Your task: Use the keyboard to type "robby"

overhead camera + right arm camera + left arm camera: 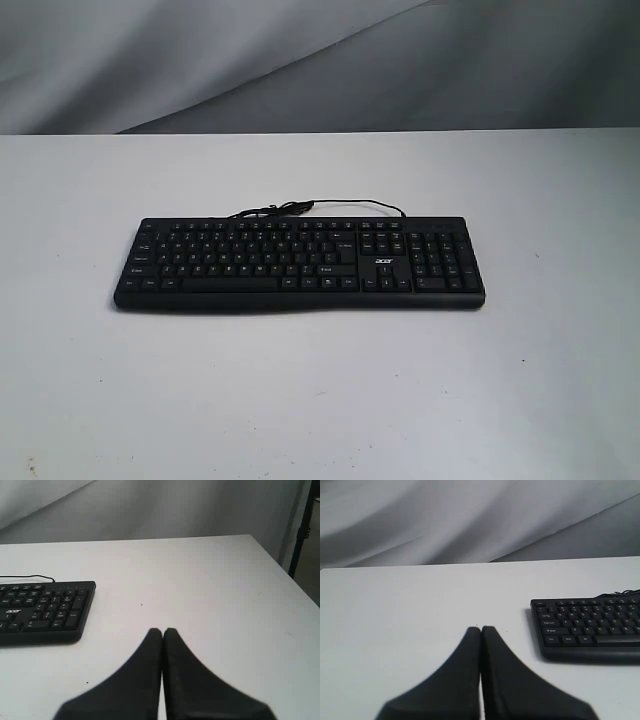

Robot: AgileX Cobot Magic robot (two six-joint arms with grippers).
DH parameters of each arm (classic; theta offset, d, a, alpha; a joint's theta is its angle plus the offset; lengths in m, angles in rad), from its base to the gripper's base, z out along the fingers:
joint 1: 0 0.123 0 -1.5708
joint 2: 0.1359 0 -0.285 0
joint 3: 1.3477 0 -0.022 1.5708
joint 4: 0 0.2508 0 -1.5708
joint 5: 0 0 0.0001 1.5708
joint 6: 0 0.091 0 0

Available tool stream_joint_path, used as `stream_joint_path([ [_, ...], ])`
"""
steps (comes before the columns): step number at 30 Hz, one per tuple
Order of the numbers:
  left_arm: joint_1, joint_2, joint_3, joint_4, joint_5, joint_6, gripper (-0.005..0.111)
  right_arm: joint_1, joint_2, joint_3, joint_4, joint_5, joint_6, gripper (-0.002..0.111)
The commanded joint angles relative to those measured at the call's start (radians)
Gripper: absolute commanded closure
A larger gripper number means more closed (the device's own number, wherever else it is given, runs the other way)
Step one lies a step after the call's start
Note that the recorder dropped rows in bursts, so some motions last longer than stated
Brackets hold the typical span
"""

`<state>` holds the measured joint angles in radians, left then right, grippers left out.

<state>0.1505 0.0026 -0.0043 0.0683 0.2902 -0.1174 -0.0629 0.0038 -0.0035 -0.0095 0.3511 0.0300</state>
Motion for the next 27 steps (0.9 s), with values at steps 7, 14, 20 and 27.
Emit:
stream_joint_path([
  [7,0.002,-0.003,0.004,-0.008,-0.005,-0.004,0.106,-0.008,-0.004,0.003,0.003,0.001,0.001,0.108],
  [14,0.002,-0.003,0.004,-0.008,-0.005,-0.004,0.106,-0.008,-0.004,0.003,-0.007,-0.005,0.001,0.108],
  [20,0.002,-0.003,0.004,-0.008,-0.005,-0.004,0.106,-0.008,-0.004,0.003,-0.002,-0.316,0.001,0.108],
  [27,0.002,-0.003,0.004,-0.008,-0.005,-0.004,0.106,-0.008,-0.004,0.003,0.009,-0.575,0.001,0.108],
])
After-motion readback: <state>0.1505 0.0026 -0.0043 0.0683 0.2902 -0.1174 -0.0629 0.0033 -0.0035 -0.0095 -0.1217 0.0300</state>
